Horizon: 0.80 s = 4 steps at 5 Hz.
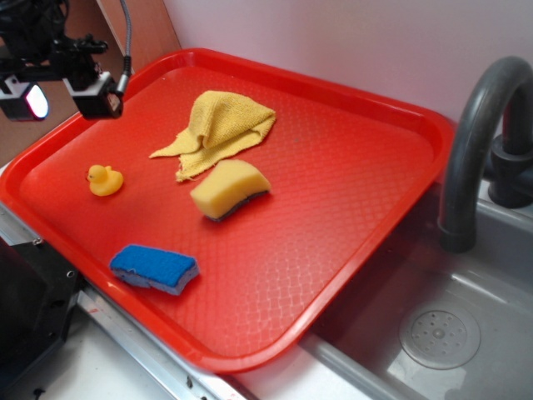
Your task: Grab the yellow duck.
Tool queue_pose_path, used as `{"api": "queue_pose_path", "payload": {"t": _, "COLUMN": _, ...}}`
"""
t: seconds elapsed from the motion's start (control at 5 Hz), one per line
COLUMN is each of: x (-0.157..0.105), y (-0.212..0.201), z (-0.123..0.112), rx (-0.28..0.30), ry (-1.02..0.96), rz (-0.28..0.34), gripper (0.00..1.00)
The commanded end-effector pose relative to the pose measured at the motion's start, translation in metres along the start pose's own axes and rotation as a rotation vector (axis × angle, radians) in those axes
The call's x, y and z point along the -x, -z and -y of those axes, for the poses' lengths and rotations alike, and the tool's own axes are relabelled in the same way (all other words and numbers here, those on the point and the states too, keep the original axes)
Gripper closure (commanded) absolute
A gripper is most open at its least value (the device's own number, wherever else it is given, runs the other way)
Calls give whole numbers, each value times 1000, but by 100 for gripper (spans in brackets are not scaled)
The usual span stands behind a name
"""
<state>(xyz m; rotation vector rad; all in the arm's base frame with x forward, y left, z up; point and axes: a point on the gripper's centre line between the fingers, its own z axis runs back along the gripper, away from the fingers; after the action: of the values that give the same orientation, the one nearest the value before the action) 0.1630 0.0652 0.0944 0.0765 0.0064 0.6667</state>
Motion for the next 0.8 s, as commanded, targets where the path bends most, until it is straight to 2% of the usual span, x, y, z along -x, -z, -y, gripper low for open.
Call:
{"api": "queue_pose_path", "payload": {"t": 0.0, "x": 4, "y": 32, "z": -4, "rx": 15, "ry": 85, "rz": -58, "gripper": 0}}
{"api": "queue_pose_path", "payload": {"t": 0.4, "x": 1, "y": 64, "z": 3, "rx": -69, "ry": 107, "rz": -48, "gripper": 0}}
{"api": "queue_pose_path", "payload": {"t": 0.6, "x": 3, "y": 79, "z": 11, "rx": -71, "ry": 134, "rz": -67, "gripper": 0}}
